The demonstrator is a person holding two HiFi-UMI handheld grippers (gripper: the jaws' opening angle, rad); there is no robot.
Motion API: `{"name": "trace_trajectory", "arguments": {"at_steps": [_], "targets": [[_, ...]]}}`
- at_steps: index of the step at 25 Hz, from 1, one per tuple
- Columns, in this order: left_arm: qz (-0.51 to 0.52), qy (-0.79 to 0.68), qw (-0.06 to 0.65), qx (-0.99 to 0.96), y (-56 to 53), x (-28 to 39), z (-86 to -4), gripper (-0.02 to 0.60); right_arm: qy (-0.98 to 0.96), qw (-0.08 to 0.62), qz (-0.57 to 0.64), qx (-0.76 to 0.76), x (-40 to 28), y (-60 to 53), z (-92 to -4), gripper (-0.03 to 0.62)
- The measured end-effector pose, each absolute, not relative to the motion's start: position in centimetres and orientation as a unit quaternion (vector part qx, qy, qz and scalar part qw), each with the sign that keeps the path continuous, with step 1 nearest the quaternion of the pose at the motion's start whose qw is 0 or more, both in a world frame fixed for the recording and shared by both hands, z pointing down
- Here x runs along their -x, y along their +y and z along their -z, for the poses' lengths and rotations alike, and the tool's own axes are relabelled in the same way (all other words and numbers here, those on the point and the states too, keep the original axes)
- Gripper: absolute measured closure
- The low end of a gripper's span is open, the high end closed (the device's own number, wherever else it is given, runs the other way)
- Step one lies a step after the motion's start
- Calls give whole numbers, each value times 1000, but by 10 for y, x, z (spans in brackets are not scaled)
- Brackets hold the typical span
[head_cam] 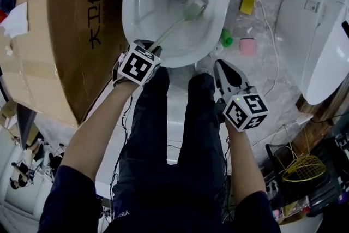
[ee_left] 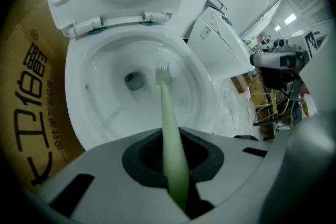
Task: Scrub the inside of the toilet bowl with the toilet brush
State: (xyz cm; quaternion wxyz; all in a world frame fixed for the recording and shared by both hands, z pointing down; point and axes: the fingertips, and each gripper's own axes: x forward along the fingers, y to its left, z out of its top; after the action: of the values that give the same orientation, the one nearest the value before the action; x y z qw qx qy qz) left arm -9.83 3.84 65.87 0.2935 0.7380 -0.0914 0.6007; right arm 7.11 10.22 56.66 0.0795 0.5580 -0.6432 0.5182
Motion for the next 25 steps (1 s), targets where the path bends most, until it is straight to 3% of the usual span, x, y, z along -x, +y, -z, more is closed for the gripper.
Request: {"name": "trace_trajectory", "arguments": {"at_steps": [25], "targets": [[-630,-49,312,-710,68,165,-661,528,-663,104,-524,-525,-14,67,-575,594]]}}
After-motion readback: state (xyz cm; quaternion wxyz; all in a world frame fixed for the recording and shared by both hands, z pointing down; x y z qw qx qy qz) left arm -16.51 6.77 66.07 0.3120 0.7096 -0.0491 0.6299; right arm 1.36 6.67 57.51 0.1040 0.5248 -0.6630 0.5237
